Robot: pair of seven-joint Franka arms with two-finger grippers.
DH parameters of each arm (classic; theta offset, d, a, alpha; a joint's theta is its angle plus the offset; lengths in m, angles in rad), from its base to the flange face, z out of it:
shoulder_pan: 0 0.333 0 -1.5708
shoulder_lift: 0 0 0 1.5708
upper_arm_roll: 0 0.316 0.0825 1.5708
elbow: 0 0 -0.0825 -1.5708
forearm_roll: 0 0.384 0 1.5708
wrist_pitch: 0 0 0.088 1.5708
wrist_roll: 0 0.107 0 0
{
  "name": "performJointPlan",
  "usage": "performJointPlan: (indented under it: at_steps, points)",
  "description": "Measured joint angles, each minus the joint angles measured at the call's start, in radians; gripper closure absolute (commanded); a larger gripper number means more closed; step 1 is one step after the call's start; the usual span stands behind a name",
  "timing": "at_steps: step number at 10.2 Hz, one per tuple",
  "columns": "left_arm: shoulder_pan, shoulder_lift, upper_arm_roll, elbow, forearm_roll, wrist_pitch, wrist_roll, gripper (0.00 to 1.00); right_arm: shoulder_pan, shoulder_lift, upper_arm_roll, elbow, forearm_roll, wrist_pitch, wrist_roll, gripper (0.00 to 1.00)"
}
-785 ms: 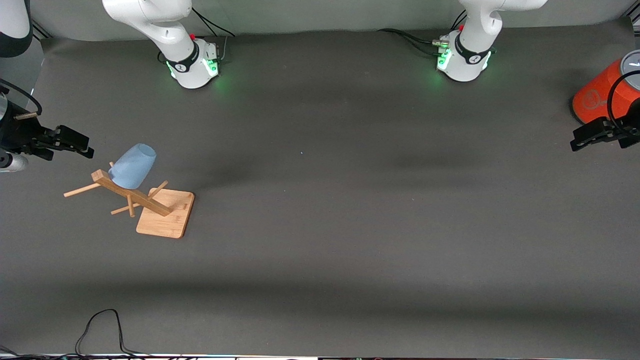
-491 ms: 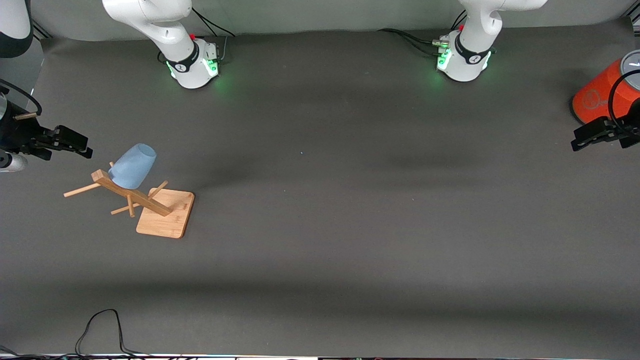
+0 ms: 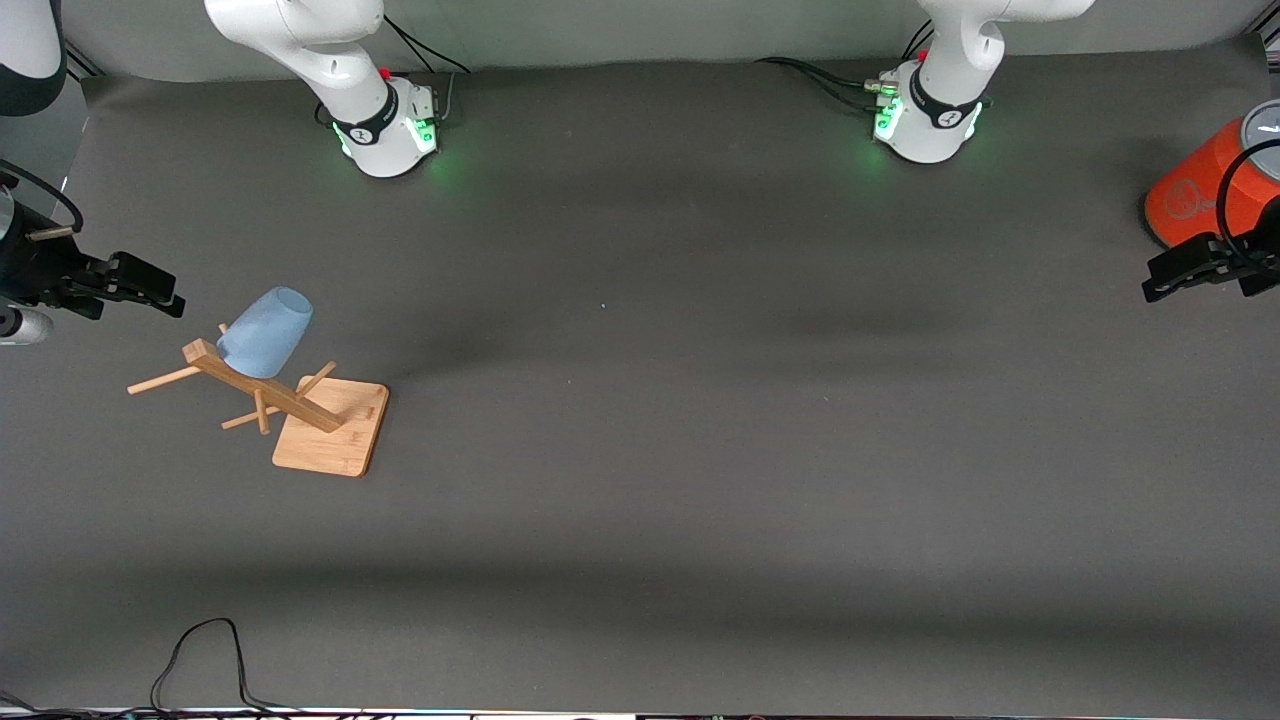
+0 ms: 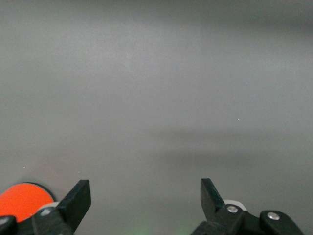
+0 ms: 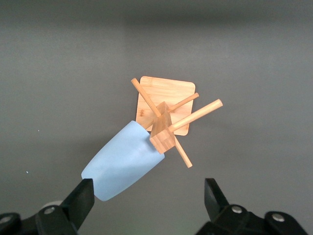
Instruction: Rotate and upright cup with both arms
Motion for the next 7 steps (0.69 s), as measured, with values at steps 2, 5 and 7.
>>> performJointPlan:
  at_steps: [2,5,7]
  points:
    - [-0.001,0.000,-0.001,0.006,0.000,0.001,0.000,0.00,0.007,-0.001,0.004,-0.001,0.000,-0.010,0.067,0.00]
    - [-0.002,0.000,-0.001,0.010,0.000,0.001,0.000,0.00,0.048,-0.002,0.010,-0.012,0.004,-0.035,0.424,0.00]
    - [-0.002,0.000,-0.001,0.011,0.000,0.000,0.000,0.00,0.054,-0.021,0.010,-0.045,0.028,-0.039,0.660,0.00]
